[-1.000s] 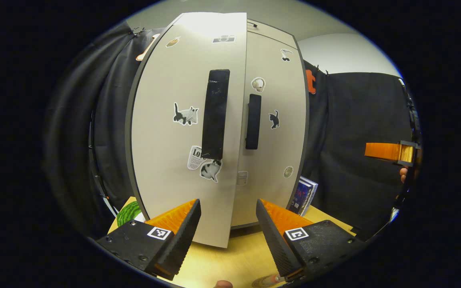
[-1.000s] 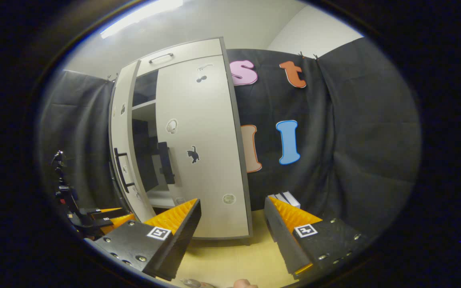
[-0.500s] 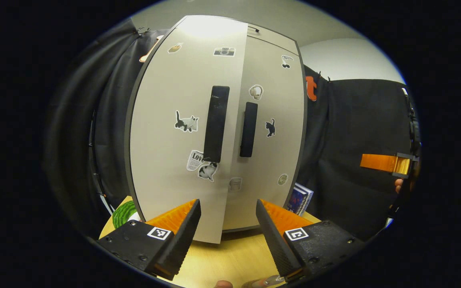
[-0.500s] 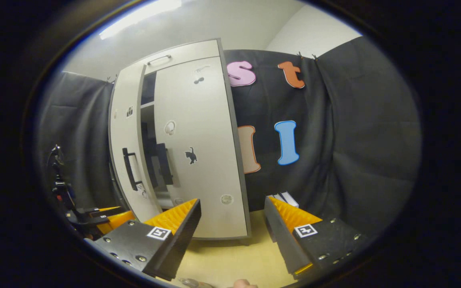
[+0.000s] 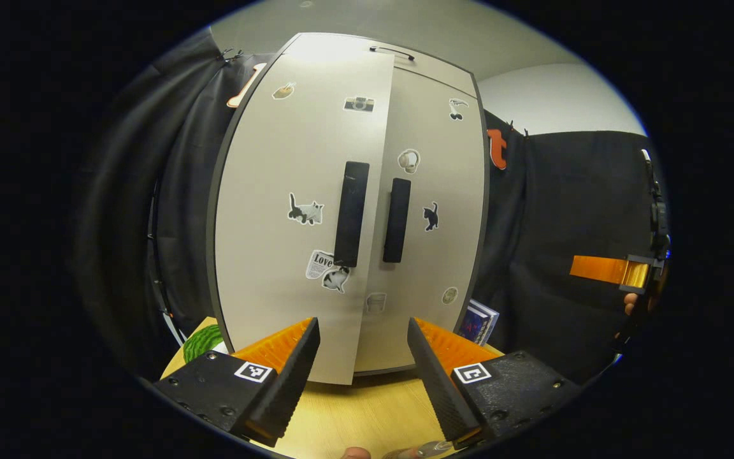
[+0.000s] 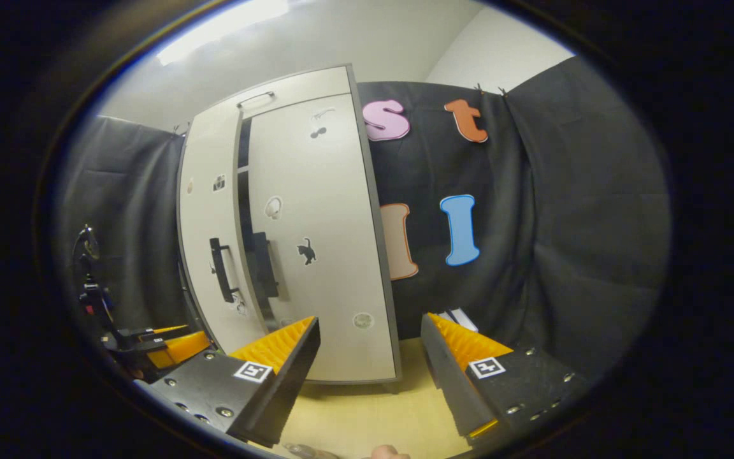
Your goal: Grasp the bottle in the cabinet with the left hand and place it on the coaster, then close the right door with the right hand and the left door with the left hand.
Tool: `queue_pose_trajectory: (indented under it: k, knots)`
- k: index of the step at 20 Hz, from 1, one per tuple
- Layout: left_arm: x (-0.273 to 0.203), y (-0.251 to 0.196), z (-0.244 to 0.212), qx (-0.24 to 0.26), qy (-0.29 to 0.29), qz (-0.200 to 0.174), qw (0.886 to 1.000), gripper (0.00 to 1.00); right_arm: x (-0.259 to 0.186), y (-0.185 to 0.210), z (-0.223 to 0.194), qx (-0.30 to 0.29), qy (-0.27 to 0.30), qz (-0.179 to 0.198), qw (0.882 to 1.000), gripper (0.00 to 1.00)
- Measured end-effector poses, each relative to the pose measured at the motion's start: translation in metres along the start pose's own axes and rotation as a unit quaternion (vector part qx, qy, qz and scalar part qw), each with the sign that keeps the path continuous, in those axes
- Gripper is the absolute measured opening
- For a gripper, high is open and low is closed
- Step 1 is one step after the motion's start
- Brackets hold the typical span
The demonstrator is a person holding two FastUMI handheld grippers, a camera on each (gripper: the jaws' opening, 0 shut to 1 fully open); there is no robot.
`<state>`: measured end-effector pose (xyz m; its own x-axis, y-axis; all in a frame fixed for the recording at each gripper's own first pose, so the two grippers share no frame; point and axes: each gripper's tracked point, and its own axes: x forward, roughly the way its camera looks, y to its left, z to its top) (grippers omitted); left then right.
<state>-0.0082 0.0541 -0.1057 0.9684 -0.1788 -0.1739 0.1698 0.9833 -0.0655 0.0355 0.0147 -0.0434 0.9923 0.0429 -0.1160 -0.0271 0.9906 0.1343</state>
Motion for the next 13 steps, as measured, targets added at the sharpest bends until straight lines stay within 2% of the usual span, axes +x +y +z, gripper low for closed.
queue_pose_trajectory:
  k: [5,6,7,8,13]
  knots:
    - [-0.002,-0.001,0.007,0.003,-0.009,0.004,1.0,0.88,0.002,0.003,0.004,-0.001,-0.005,0.009,1.0,0.93]
    - [-0.002,-0.001,0.008,0.004,-0.01,0.006,1.0,0.93,0.003,0.004,0.005,0.0,-0.005,0.011,1.0,0.93]
    - [-0.003,-0.001,0.009,0.004,-0.011,0.006,1.0,0.93,0.002,0.004,0.004,-0.001,-0.005,0.012,1.0,0.93]
    - [-0.003,-0.001,0.01,0.004,-0.012,0.007,1.0,0.88,0.003,0.004,0.004,-0.001,-0.006,0.012,1.0,0.93]
    - [-0.001,-0.009,0.014,0.005,-0.015,0.004,1.0,0.88,0.002,-0.001,0.003,-0.002,-0.007,0.013,1.0,0.96]
